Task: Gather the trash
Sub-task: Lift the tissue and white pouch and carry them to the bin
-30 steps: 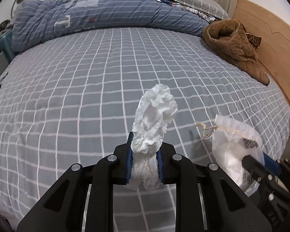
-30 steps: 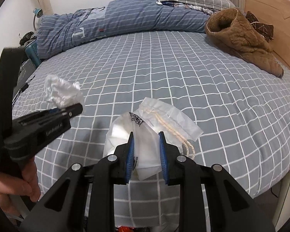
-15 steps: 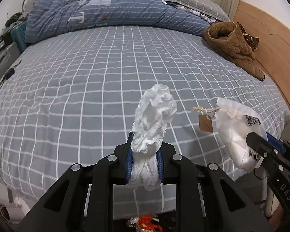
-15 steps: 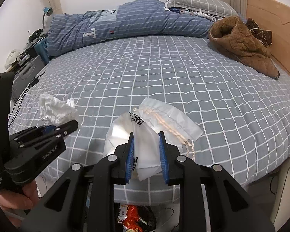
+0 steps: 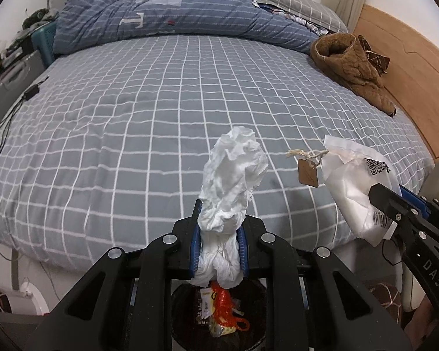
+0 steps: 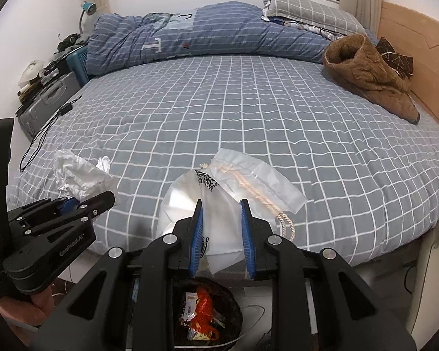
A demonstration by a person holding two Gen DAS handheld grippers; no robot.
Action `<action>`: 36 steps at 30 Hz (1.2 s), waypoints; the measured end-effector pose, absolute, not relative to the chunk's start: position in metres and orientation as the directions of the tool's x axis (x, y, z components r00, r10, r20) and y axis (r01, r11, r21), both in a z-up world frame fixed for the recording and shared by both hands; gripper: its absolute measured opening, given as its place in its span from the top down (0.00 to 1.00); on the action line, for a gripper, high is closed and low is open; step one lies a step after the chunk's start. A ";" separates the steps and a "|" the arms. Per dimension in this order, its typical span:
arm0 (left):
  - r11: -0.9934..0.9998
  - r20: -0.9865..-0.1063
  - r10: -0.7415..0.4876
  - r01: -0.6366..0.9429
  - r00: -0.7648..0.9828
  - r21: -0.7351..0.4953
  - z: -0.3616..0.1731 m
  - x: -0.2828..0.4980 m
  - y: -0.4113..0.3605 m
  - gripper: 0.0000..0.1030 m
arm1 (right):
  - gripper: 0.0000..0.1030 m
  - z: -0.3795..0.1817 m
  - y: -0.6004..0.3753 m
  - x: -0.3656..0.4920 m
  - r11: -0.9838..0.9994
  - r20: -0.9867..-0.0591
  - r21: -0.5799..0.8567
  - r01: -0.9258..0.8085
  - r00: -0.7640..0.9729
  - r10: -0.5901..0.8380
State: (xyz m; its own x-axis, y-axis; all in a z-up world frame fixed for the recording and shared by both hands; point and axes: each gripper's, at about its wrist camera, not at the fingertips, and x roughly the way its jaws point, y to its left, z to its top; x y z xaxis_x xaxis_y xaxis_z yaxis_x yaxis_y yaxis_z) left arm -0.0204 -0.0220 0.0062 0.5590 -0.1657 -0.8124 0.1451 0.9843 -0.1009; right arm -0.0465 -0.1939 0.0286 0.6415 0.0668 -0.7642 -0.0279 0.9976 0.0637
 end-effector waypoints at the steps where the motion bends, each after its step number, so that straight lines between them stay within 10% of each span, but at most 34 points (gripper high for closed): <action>1: 0.984 -0.812 -0.166 0.143 0.559 -0.102 0.007 -0.025 -0.019 0.81 | 0.78 0.029 -0.191 -0.050 0.997 -0.764 0.063 -0.034 0.641 0.070; 36: 0.991 -0.848 -0.131 0.062 0.513 -0.115 -0.052 -0.146 0.021 0.81 | 0.78 -0.033 -0.147 -0.156 0.995 -0.815 0.056 -0.087 0.572 0.095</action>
State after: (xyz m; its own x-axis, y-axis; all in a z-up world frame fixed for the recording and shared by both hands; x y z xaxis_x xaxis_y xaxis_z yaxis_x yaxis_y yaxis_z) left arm -0.1464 0.0209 -0.0520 0.5131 -0.1306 -0.8483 0.0625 0.9914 -0.1148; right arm -0.1564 -0.1467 -0.0330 0.5716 0.0955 -0.8150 -0.0867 0.9947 0.0558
